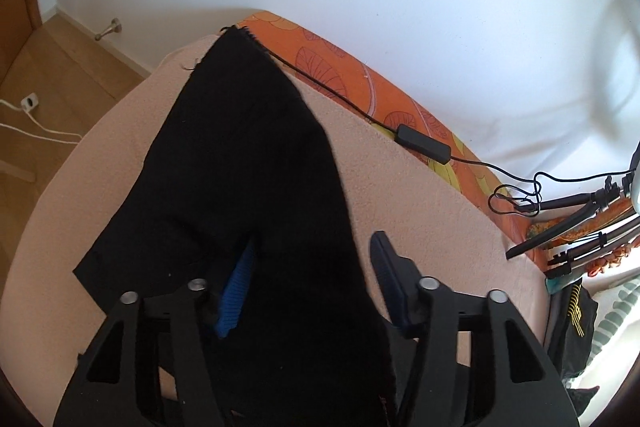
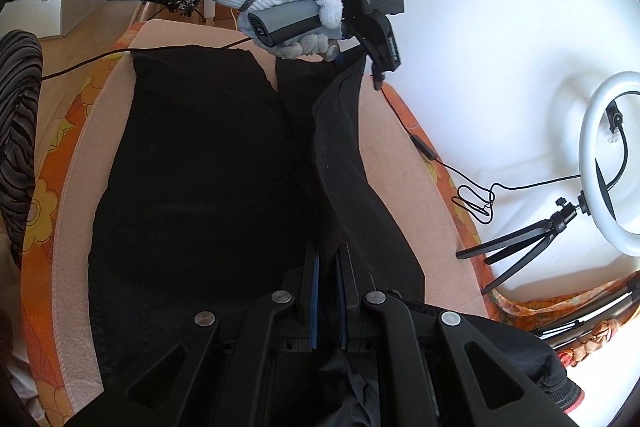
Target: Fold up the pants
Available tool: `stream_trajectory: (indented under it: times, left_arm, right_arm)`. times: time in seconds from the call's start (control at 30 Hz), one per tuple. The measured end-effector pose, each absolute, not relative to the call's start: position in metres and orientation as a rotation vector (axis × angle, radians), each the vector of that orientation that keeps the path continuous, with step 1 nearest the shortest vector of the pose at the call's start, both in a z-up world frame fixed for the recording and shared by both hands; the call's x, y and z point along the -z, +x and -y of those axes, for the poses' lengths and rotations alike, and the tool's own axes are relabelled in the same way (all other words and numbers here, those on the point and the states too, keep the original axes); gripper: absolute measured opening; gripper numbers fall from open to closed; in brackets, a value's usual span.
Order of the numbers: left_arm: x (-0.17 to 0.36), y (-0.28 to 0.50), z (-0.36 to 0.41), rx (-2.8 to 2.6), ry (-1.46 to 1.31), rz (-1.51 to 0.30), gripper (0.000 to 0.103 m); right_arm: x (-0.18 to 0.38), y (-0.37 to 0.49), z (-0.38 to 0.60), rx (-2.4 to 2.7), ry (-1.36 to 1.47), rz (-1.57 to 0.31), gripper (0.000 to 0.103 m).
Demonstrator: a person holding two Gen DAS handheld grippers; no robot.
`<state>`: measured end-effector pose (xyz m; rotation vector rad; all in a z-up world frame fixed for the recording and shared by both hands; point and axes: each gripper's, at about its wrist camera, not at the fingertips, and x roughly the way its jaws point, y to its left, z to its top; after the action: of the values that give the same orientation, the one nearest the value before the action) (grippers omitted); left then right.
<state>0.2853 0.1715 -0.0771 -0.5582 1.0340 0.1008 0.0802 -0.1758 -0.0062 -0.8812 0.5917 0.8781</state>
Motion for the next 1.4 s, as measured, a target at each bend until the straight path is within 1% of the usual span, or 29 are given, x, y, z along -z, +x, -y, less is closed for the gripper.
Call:
stream_trajectory:
  times: [0.03,0.07,0.1,0.17,0.4,0.77,0.93,1.13,1.4]
  left_arm:
    - [0.078,0.281,-0.175,-0.086,-0.582,-1.023,0.029]
    - [0.078,0.275,-0.180,-0.074,-0.618,-1.005,0.017]
    - [0.078,0.270,-0.186,-0.060,-0.655,-0.982,0.010]
    - [0.073,0.258,-0.193,-0.032,-0.702,-0.937,0.007]
    - [0.045,0.216,-0.199,-0.040,-0.665,-0.882,0.006]
    - [0.017,0.145,-0.190,-0.055,-0.553,-0.863,0.006]
    - [0.011,0.106,-0.186,-0.062,-0.527,-0.849,0.006]
    - [0.023,0.056,-0.184,-0.091,-0.568,-0.825,0.006]
    - [0.085,0.019,-0.179,-0.126,-0.683,-0.893,0.006]
  right_arm:
    - [0.005,0.081,0.178,-0.861,-0.879,-0.586,0.005]
    - [0.003,0.082,0.181,-0.847,-0.870,-0.587,0.005]
    - [0.001,0.084,0.183,-0.832,-0.859,-0.590,0.005]
    - [-0.004,0.087,0.189,-0.791,-0.836,-0.582,0.005]
    - [-0.035,0.094,0.207,-0.694,-0.685,-0.569,0.004]
    - [-0.062,0.055,0.218,-0.659,-0.664,-0.556,0.005]
    - [-0.065,0.039,0.221,-0.660,-0.661,-0.562,0.005]
    - [-0.057,0.010,0.226,-0.684,-0.655,-0.595,0.005]
    - [-0.016,-0.025,0.225,-0.699,-0.687,-0.689,0.004]
